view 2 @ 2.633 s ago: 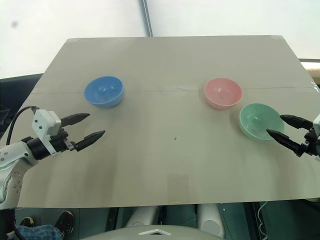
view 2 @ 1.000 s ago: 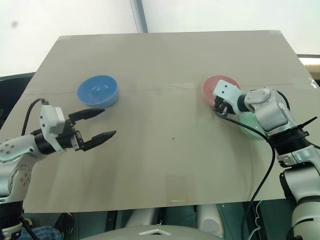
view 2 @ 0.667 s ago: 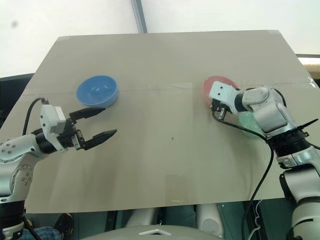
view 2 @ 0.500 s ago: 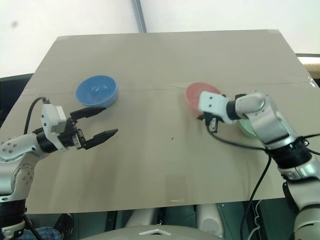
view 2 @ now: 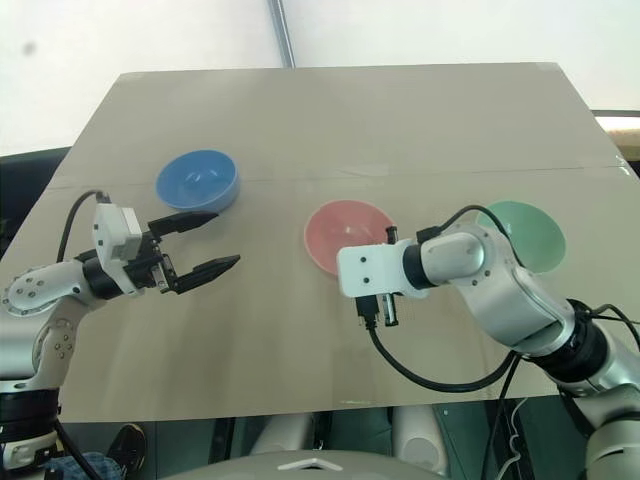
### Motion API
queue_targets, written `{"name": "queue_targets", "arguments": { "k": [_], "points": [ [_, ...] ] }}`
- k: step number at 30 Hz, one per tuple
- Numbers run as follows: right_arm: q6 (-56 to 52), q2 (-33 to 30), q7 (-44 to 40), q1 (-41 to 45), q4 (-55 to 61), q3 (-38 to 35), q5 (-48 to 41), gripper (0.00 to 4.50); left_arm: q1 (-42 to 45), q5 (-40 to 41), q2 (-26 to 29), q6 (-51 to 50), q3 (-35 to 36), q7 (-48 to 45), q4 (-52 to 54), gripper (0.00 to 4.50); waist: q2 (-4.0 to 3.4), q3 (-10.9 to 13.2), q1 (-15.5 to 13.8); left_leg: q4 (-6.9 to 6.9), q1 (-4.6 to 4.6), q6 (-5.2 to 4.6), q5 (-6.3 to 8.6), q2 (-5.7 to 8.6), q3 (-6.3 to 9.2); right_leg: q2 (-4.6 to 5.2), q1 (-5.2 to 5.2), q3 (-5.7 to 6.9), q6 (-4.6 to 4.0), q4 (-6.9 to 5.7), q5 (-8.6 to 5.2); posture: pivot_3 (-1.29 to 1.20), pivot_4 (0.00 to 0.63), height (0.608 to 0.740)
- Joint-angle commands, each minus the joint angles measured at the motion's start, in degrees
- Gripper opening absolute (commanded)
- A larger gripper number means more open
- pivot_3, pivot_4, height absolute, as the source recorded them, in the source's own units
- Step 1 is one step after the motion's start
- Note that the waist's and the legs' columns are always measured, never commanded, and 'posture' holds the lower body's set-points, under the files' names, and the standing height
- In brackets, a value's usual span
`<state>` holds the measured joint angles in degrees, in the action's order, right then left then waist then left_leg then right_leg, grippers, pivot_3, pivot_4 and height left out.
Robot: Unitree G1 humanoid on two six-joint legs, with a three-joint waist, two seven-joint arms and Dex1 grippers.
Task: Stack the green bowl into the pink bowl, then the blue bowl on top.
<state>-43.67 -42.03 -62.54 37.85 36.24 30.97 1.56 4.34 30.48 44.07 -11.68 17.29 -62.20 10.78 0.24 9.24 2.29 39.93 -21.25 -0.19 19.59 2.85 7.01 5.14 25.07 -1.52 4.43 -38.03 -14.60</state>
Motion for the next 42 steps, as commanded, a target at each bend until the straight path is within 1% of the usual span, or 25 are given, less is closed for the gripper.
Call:
{"name": "queue_targets", "arguments": {
  "k": [1, 4, 7, 9, 15, 17, 19, 21, 23, 25, 28, 31, 35, 38, 42],
  "points": [
    [-1.59, 0.67, 0.52, 1.31, 1.92, -0.04, -0.47, 0.92, -0.11, 0.03, 0.70, 0.52, 0.54, 0.11, 1.35, 4.50, 0.00, 0.00, 0.00, 0.00, 0.00, 0.00, 0.00, 0.00, 0.00, 0.00, 0.00, 0.00, 0.00, 0.00, 0.00, 0.00, 0.150, 0.740],
    [-2.24, 1.11, 0.75, 1.24, 1.77, -0.31, -0.87, 2.00, -0.55, 0.05, 0.99, 0.12, 0.79, 0.18, 1.59, 4.50, 0.00, 0.00, 0.00, 0.02, -0.01, 0.00, 0.00, 0.00, 0.01, 0.00, -0.01, 0.01, 0.00, 0.00, 0.00, 0.00, 0.150, 0.740],
    [-3.20, 1.43, 1.26, 1.07, 1.78, -0.92, -1.38, 3.37, -0.68, 0.21, 1.17, -0.09, 1.00, 0.18, 1.71, 4.50, 0.00, 0.00, 0.03, 0.04, -0.01, 0.00, 0.00, 0.00, 0.02, 0.00, -0.01, 0.02, 0.00, -0.02, 0.00, 0.00, 0.150, 0.740],
    [-4.34, 1.50, 1.23, 1.21, 1.55, -1.80, -2.32, 3.37, -0.68, 0.27, 1.25, -0.09, 1.08, 0.16, 1.63, 4.50, 0.00, 0.00, 0.02, 0.04, -0.01, 0.00, 0.00, 0.00, 0.02, 0.00, -0.01, 0.02, 0.00, -0.03, 0.00, 0.00, 0.150, 0.740],
    [-8.26, 0.86, 0.88, 1.93, 1.08, -7.93, -7.59, 3.37, -0.44, 0.37, 1.01, -0.01, 0.84, 0.27, 1.59, 4.50, 0.00, 0.00, 0.00, 0.06, -0.01, 0.00, 0.00, 0.01, 0.04, 0.01, -0.02, 0.03, 0.00, -0.03, 0.00, 0.00, 0.150, 0.740],
    [-9.18, -0.59, -0.37, 1.39, 1.47, -11.71, -10.66, 3.37, -0.33, 1.07, 0.76, -0.21, 0.81, -0.05, 1.66, 4.50, 0.00, 0.00, -0.02, 0.06, -0.01, 0.00, 0.00, 0.01, 0.05, 0.01, -0.02, 0.04, 0.00, -0.03, 0.00, 0.00, 0.150, 0.740],
    [-6.04, -1.69, -0.91, -1.93, 1.48, -18.88, -14.21, 3.37, 0.10, 3.83, 0.10, -1.60, 1.23, -0.47, 2.55, 4.50, 0.01, 0.00, -0.18, 0.06, -0.03, 0.00, 0.00, 0.01, 0.05, 0.01, -0.02, 0.05, 0.00, -0.02, 0.00, 0.00, 0.150, 0.740],
    [-4.17, -2.80, -0.62, -5.20, 1.77, -23.59, -16.26, 3.37, 0.24, 5.32, -0.23, -2.01, 1.42, -1.02, 3.05, 4.50, 0.01, 0.00, -0.39, 0.07, -0.05, 0.00, 0.00, 0.01, 0.13, 0.04, -0.07, 0.13, 0.00, 0.02, 0.00, 0.00, 0.150, 0.740],
    [-5.09, -4.87, 0.85, -8.88, 1.81, -27.88, -16.69, 3.37, 0.29, 5.94, 0.00, -2.00, 1.26, -2.06, 2.87, 4.50, 0.01, -0.01, -0.38, 0.08, -0.05, -0.01, 0.00, 0.02, 0.14, 0.06, -0.09, 0.14, 0.00, 0.03, 0.00, 0.00, 0.150, 0.740],
    [-6.84, -8.98, 2.70, -12.20, 0.04, -30.57, -15.05, 3.37, 0.76, 6.22, 0.39, -2.65, 0.52, -2.84, 2.62, 4.50, 0.00, 0.00, -0.48, 0.09, -0.05, -0.01, 0.00, 0.03, 0.14, 0.07, -0.10, 0.16, 0.00, 0.02, 0.00, 0.00, 0.150, 0.740],
    [-7.94, -15.01, 4.96, -15.92, -3.40, -32.33, -12.77, 3.37, 1.72, 7.82, 0.85, -4.63, -0.47, -4.80, 2.60, 4.50, 0.00, 0.00, -0.44, 0.16, -0.05, -0.01, 0.00, 0.08, 0.10, 0.09, -0.11, 0.14, 0.01, -0.05, 0.01, 0.00, 0.150, 0.740],
    [-10.20, -18.66, 8.33, -18.97, -6.98, -33.80, -10.40, 3.37, 3.46, 8.83, 0.70, -5.20, -1.74, -7.19, 2.28, 4.50, 0.00, 0.00, -0.35, 0.17, 0.03, -0.01, 0.00, 0.06, 0.05, 0.04, -0.16, 0.09, 0.00, -0.10, 0.01, 0.00, 0.150, 0.740],
    [-10.64, -20.61, 10.93, -22.55, -7.73, -34.14, -9.40, 3.37, 6.13, 11.12, 1.40, -7.38, -3.65, -11.53, 1.74, 4.50, 0.00, 0.00, -0.42, 0.18, 0.08, -0.01, 0.00, 0.06, 0.02, 0.01, -0.21, 0.07, -0.01, -0.12, 0.02, 0.00, 0.150, 0.740],
    [-12.21, -20.84, 12.17, -24.14, -7.48, -34.11, -9.64, 3.37, 7.71, 12.11, 1.72, -8.50, -5.01, -13.93, 2.22, 4.50, 0.00, 0.00, -0.13, 0.18, 0.08, -0.01, 0.00, 0.05, -0.02, 0.01, -0.20, 0.03, 0.00, -0.12, 0.02, 0.00, 0.150, 0.740],
    [-11.36, -21.12, 13.94, -27.07, -8.15, -31.67, -8.21, 3.37, 9.89, 11.44, 0.86, -8.64, -7.26, -15.23, 2.29, 4.50, 0.01, 0.00, -0.28, 0.18, 0.11, -0.01, 0.00, 0.05, -0.01, 0.00, -0.23, 0.04, 0.00, -0.12, 0.02, 0.00, 0.150, 0.740]
  ]
}}
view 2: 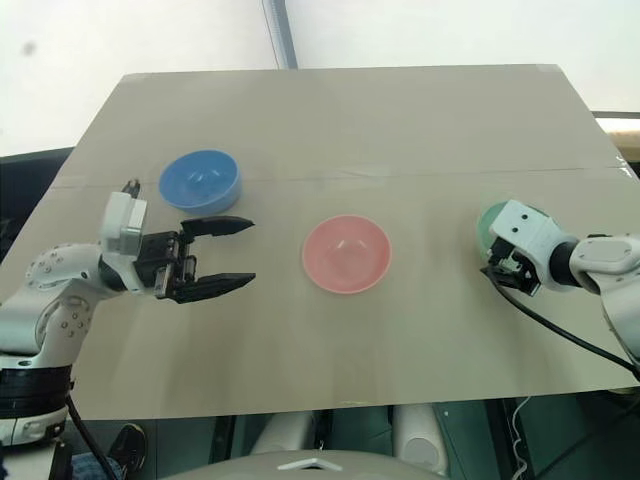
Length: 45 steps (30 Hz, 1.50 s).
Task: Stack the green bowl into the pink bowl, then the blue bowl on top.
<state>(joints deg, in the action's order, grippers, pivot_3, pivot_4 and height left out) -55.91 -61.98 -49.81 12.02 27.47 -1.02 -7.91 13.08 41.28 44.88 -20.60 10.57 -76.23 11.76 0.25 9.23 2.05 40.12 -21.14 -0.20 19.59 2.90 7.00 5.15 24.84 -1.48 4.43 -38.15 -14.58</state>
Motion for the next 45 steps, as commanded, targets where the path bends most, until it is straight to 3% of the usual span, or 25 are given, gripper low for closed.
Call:
{"name": "queue_targets", "arguments": {
  "k": [1, 2, 10, 11, 19, 22, 26, 31, 36, 42, 43, 45],
  "points": [
    [1.11, -1.21, 1.42, -1.64, 0.62, 0.66, 1.35, 3.37, 1.34, 0.56, -0.06, 0.34, -0.74, -1.39, 1.20, 4.50, 0.00, 0.00, -0.09, 0.00, -0.01, 0.00, 0.00, 0.00, 0.01, 0.00, -0.01, 0.01, 0.00, 0.01, 0.00, 0.00, 0.150, 0.740],
    [0.87, -0.63, 1.85, -1.75, 0.38, 0.91, 1.24, 3.37, 1.61, 0.34, -0.20, 0.46, -1.08, -1.52, 1.08, 4.50, 0.00, 0.00, -0.09, 0.00, 0.00, 0.00, 0.00, 0.00, 0.01, 0.00, -0.01, 0.01, 0.00, 0.01, 0.00, 0.00, 0.150, 0.740],
    [2.52, 0.58, 3.78, -0.84, -2.30, 2.42, 1.41, 0.21, 2.34, -0.85, -0.72, 0.75, -2.45, -1.35, 1.18, 4.50, 0.01, -0.02, -0.05, 0.02, 0.05, 0.00, 0.00, -0.01, 0.00, -0.02, -0.06, -0.01, 0.01, 0.01, 0.00, 0.00, 0.150, 0.740],
    [2.71, 0.58, 3.83, -0.72, -2.40, 2.49, 1.34, 0.04, 2.37, -0.88, -0.75, 0.70, -2.49, -1.26, 1.25, 4.50, 0.07, -0.05, -0.13, 0.02, 0.12, 0.00, 0.00, -0.01, 0.00, -0.02, -0.13, -0.01, 0.01, 0.03, 0.01, 0.00, 0.150, 0.740],
    [9.63, -2.12, 1.06, 0.25, -1.08, 3.95, 2.25, 0.04, 1.31, -1.50, -0.65, 1.11, -1.69, -0.30, 1.62, 4.50, 0.05, -0.04, -0.24, 0.02, 0.13, 0.00, 0.00, -0.02, 0.04, -0.03, -0.18, 0.03, 0.02, 0.07, 0.01, 0.00, 0.150, 0.740],
    [11.19, 0.25, 0.16, 7.56, 1.87, 6.37, 1.32, 0.04, 1.00, -2.08, -0.47, 1.54, -1.55, -0.30, 1.23, 4.50, -0.02, 0.01, 0.31, 0.02, 0.14, 0.00, 0.00, -0.03, 0.01, -0.03, -0.16, 0.01, 0.02, 0.06, 0.01, 0.00, 0.150, 0.740],
    [13.94, 5.06, -2.84, 19.43, 8.19, 15.32, 2.47, 0.04, 1.33, -2.91, -0.51, 2.09, -1.64, 0.06, 0.17, 4.50, -0.09, 0.04, 0.37, 0.00, 0.22, 0.00, 0.00, -0.11, -0.10, -0.16, -0.10, -0.11, 0.00, 0.03, 0.09, 0.00, 0.150, 0.740],
    [15.94, 8.66, -6.79, 27.63, 11.60, 24.14, 4.68, 0.04, 1.91, -3.52, -0.80, 2.47, -2.03, 0.05, -0.65, 4.50, -0.06, 0.03, -0.32, 0.01, 0.01, 0.00, 0.00, -0.07, 0.11, -0.05, -0.11, 0.09, 0.00, 0.20, 0.08, 0.00, 0.150, 0.740],
    [20.68, 10.80, -10.06, 30.02, 12.30, 31.26, 8.72, 0.04, 2.33, -4.05, -0.97, 2.78, -2.17, 0.04, -1.30, 4.50, -0.05, 0.03, -0.30, 0.08, -0.11, -0.01, 0.01, 0.01, 0.22, 0.03, -0.07, 0.23, 0.00, 0.25, 0.08, 0.00, 0.150, 0.740],
    [23.96, 12.18, -13.74, 30.77, 11.22, 33.74, 11.06, 0.04, 2.03, -4.35, -0.77, 3.24, -1.70, 0.11, -1.54, 4.50, -0.05, 0.03, 0.08, 0.10, -0.10, 0.00, 0.00, 0.00, 0.24, 0.00, -0.07, 0.23, 0.00, 0.17, 0.09, 0.00, 0.150, 0.740],
    [24.15, 12.26, -14.35, 30.83, 11.08, 33.95, 11.37, 0.92, 1.90, -4.36, -0.76, 3.30, -1.63, 0.11, -1.54, 4.50, -0.05, 0.03, 0.12, 0.11, -0.09, -0.01, 0.00, 0.00, 0.24, -0.01, -0.08, 0.23, 0.00, 0.16, 0.09, 0.00, 0.150, 0.740],
    [24.72, 12.40, -15.50, 30.89, 10.76, 34.29, 11.98, 1.72, 1.66, -4.41, -0.78, 3.39, -1.55, 0.12, -1.46, 4.50, -0.05, 0.03, 0.16, 0.11, -0.08, 0.00, 0.00, 0.00, 0.24, -0.02, -0.07, 0.23, 0.00, 0.15, 0.09, 0.00, 0.150, 0.740]
  ]
}}
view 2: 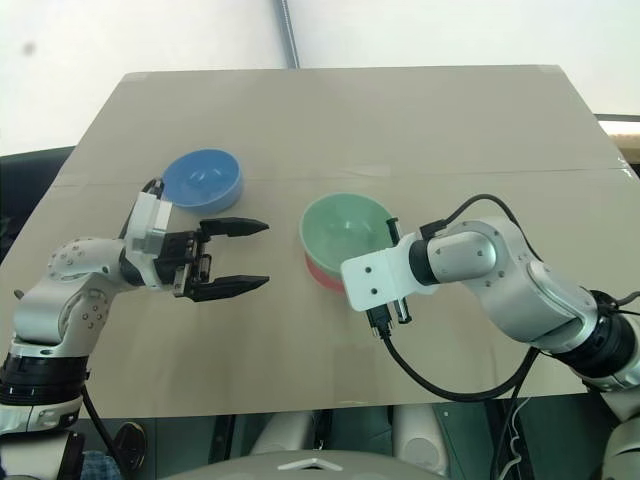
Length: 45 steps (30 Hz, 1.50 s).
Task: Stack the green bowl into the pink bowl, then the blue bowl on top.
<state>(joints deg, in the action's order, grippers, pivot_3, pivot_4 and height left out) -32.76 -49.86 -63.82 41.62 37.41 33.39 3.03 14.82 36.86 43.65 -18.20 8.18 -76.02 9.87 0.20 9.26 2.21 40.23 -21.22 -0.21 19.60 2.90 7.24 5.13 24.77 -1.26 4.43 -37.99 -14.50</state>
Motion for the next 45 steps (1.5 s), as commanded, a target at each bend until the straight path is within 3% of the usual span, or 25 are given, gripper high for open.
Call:
{"name": "queue_targets", "arguments": {
  "k": [1, 5, 12, 15, 18, 22, 25, 29, 35, 45],
  "points": [
    [1.86, 0.52, -1.59, 1.17, 0.64, -0.16, 1.53, 2.13, -0.17, 0.03, 0.43, 1.01, 0.94, -0.09, 0.44, 4.50, 0.00, 0.00, 0.00, 0.00, 0.00, 0.00, 0.00, 0.00, 0.01, -0.01, 0.00, 0.00, 0.00, 0.00, 0.00, 0.00, 0.150, 0.740],
    [3.70, 2.85, 1.62, 0.19, -0.31, -2.19, 3.84, 4.02, -0.45, 0.08, 0.46, 0.96, 1.30, -0.09, 0.36, 4.50, 0.00, 0.00, 0.03, 0.00, 0.00, 0.00, 0.00, 0.00, 0.00, -0.01, 0.00, 0.00, 0.00, 0.00, 0.00, 0.00, 0.150, 0.740],
    [-13.96, 10.90, 1.96, 0.57, -0.01, -16.96, -12.34, 4.02, -0.69, -0.43, 0.18, 1.56, 1.39, -0.06, 0.11, 4.50, 0.00, 0.00, 0.02, 0.01, 0.00, 0.00, 0.00, -0.02, 0.03, 0.00, 0.00, 0.00, -0.01, -0.01, 0.00, 0.00, 0.150, 0.740],
    [-18.01, 13.64, 1.50, -1.09, -1.10, -28.38, -23.07, 4.02, -1.24, -1.11, 0.37, 2.09, 1.55, 0.28, -0.24, 4.50, 0.00, 0.00, -0.07, 0.01, -0.01, 0.00, 0.00, -0.01, 0.06, 0.02, -0.02, 0.01, -0.01, 0.00, 0.00, 0.00, 0.150, 0.740],
    [-22.39, 11.92, 0.45, -4.93, -3.17, -39.86, -31.80, 4.02, -1.54, -2.17, 0.16, 3.02, 1.43, 1.21, -0.80, 4.50, 0.00, 0.00, -0.43, 0.01, -0.01, 0.00, 0.00, -0.01, 0.15, 0.04, -0.06, 0.09, -0.01, 0.04, 0.00, 0.00, 0.150, 0.740],
    [-16.78, 8.22, -1.02, -16.77, -9.76, -53.04, -34.87, 4.02, -1.96, -2.72, 0.11, 3.27, 1.88, 2.70, -0.93, 4.50, 0.02, -0.01, -1.07, 0.01, -0.02, -0.01, 0.00, 0.04, 0.12, 0.08, -0.07, 0.10, -0.01, 0.03, 0.00, 0.00, 0.150, 0.740],
    [-8.84, 7.51, -3.13, -25.56, -13.67, -57.62, -34.66, 4.02, -1.51, -4.68, 0.15, 4.10, 1.78, 4.26, -2.91, 4.50, 0.00, -0.01, -1.31, -0.03, 0.02, -0.01, 0.00, 0.05, 0.01, 0.01, -0.04, 0.02, -0.01, -0.02, 0.00, 0.00, 0.150, 0.740],
    [-2.64, 6.07, -4.33, -32.41, -15.48, -59.02, -34.50, 4.02, 0.53, -7.82, -0.10, 5.15, 1.73, 7.60, -7.21, 4.50, -0.01, -0.01, -1.03, -0.03, 0.22, -0.01, 0.00, 0.04, -0.26, -0.05, -0.06, -0.24, 0.00, -0.17, 0.01, 0.00, 0.150, 0.740],
    [-0.83, 4.07, -4.68, -35.92, -16.31, -60.96, -38.38, 4.02, 9.09, -21.95, 0.22, 13.73, 1.09, 22.04, -23.84, 4.50, 0.01, -0.01, -1.34, 0.08, 0.50, 0.00, -0.01, 0.04, -0.36, -0.11, -0.17, -0.36, 0.00, -0.50, 0.01, 0.00, 0.150, 0.740],
    [5.12, 3.48, -7.02, -38.16, -14.62, -59.72, -41.87, 4.02, 15.92, -33.18, 4.19, 26.42, -3.54, 23.14, -41.96, 4.50, 0.02, -0.01, -1.42, 0.07, 0.39, 0.00, -0.01, 0.06, -0.30, -0.08, -0.13, -0.31, 0.00, -0.39, 0.01, 0.00, 0.150, 0.740]
  ]
}}
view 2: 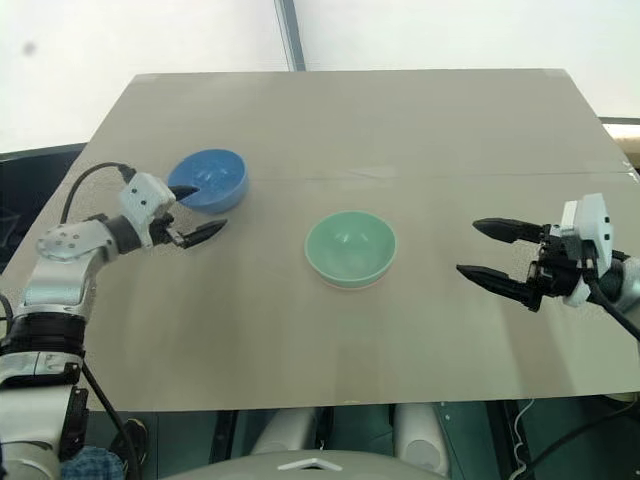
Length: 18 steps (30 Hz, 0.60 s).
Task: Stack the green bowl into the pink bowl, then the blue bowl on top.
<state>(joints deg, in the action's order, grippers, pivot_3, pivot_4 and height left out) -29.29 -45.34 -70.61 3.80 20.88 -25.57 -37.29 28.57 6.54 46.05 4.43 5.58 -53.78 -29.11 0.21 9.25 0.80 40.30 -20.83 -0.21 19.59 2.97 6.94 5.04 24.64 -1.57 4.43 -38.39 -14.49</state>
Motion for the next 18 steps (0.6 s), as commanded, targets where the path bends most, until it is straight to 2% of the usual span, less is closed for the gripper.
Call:
{"name": "queue_targets", "arguments": {
  "k": [1, 8, 12, 13, 14, 15, 16, 18],
  "points": [
    [1.80, -1.07, -0.04, -0.51, 2.00, -0.61, -1.59, 4.02, 2.90, -4.30, 1.97, 4.83, -1.64, 1.64, -4.50, 4.50, 0.00, 0.00, -0.06, 0.00, 0.00, 0.00, 0.00, 0.00, 0.01, 0.00, 0.00, 0.00, 0.00, 0.00, 0.00, 0.00, 0.150, 0.740],
    [2.68, -0.95, 1.93, -1.68, 2.70, -0.31, -1.74, 4.02, 6.47, -9.38, 0.54, 10.07, -4.84, 5.65, -9.68, 4.50, 0.01, 0.00, 0.03, 0.00, -0.01, 0.00, 0.00, 0.04, 0.00, 0.00, 0.00, 0.00, 0.00, -0.01, 0.00, 0.00, 0.150, 0.740],
    [2.98, -1.21, 2.57, -2.34, 2.85, -0.42, -1.94, 4.09, 8.04, -9.74, -0.13, 13.38, -5.68, 5.09, -10.77, 3.38, 0.01, 0.00, 0.00, 0.00, -0.03, 0.00, 0.00, 0.04, 0.00, 0.00, 0.02, 0.00, 0.00, -0.02, 0.00, 0.00, 0.150, 0.740],
    [3.08, -1.27, 2.73, -2.43, 2.87, -0.40, -1.97, 4.09, 8.36, -9.66, -0.21, 13.94, -5.75, 4.87, -11.13, 3.26, 0.01, 0.00, 0.01, 0.00, -0.03, 0.00, 0.00, 0.04, 0.00, 0.00, 0.03, 0.00, 0.00, -0.02, 0.00, 0.00, 0.150, 0.740],
    [3.25, -1.32, 2.83, -2.56, 2.85, -0.42, -1.96, 4.09, 8.75, -9.66, -0.23, 14.38, -5.90, 4.67, -11.52, 2.53, 0.01, 0.00, 0.04, 0.01, -0.03, 0.00, 0.00, 0.04, -0.01, 0.00, 0.03, 0.00, 0.00, -0.03, 0.00, 0.00, 0.150, 0.740],
    [3.36, -1.37, 2.92, -2.64, 2.82, -0.41, -1.95, 4.09, 9.11, -9.70, -0.23, 14.66, -6.01, 4.56, -11.92, 2.35, 0.01, 0.00, 0.06, 0.01, -0.03, 0.00, 0.00, 0.04, -0.01, 0.00, 0.04, 0.00, 0.00, -0.04, 0.00, 0.00, 0.150, 0.740],
    [3.49, -1.41, 3.02, -2.70, 2.80, -0.40, -1.93, 4.09, 9.53, -9.62, -0.27, 14.60, -6.07, 4.29, -12.25, 1.73, 0.01, 0.00, 0.07, 0.01, -0.02, 0.00, 0.00, 0.04, -0.01, 0.00, 0.04, 0.00, 0.00, -0.04, 0.00, 0.00, 0.150, 0.740],
    [3.60, -1.42, 3.25, -2.78, 2.81, -0.44, -2.00, 4.09, 10.13, -9.46, -0.30, 14.73, -6.18, 3.66, -12.64, 1.02, 0.01, 0.00, 0.06, 0.01, -0.03, 0.00, 0.00, 0.04, -0.01, 0.00, 0.04, 0.00, 0.00, -0.05, 0.00, 0.00, 0.150, 0.740]
  ]
}}
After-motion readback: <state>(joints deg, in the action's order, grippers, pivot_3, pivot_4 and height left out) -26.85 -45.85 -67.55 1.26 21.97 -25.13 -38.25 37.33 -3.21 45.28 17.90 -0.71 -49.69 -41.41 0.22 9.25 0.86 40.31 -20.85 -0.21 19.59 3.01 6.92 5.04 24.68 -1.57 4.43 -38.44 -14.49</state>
